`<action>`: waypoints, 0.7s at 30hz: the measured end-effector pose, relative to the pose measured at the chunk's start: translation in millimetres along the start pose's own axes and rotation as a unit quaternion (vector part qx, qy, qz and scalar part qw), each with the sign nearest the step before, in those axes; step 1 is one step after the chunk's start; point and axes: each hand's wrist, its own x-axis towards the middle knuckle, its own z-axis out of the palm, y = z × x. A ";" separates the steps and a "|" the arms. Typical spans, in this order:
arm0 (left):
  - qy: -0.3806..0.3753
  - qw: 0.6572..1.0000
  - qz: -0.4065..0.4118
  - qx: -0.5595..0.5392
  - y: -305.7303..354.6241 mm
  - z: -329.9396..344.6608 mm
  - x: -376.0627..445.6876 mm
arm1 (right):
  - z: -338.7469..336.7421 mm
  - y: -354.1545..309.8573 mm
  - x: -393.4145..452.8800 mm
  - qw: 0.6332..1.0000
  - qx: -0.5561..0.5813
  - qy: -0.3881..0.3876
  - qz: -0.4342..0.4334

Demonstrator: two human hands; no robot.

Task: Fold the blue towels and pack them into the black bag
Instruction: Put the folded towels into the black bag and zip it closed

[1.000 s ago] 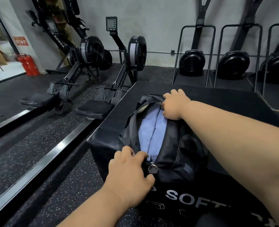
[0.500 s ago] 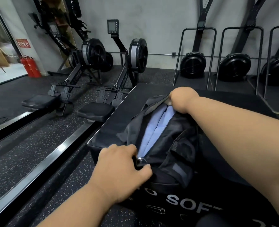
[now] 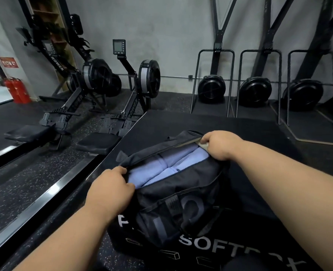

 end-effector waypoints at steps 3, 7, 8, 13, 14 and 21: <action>0.011 0.999 -0.019 -0.050 0.6 6.2 -7.2 | 6.0 -2.4 -5.4 1.000 0.003 -0.019 0.005; 0.023 0.994 -0.006 -0.104 8.7 4.8 -7.2 | 5.9 -3.8 -3.6 0.999 0.015 -0.051 0.008; 0.024 0.993 -0.002 -0.113 11.7 3.0 -5.7 | 4.5 -5.9 -2.8 0.998 0.022 -0.052 -0.001; 0.057 0.987 0.043 -0.145 37.8 -21.2 22.1 | -18.9 -2.2 -5.6 0.993 0.118 0.013 0.001; 0.072 0.984 0.060 -0.151 47.6 -31.0 29.8 | -31.4 3.0 -12.3 0.989 0.148 0.032 0.004; 0.085 0.972 0.185 -0.119 104.9 -49.8 62.9 | -41.6 45.4 -61.9 0.964 0.237 0.089 0.079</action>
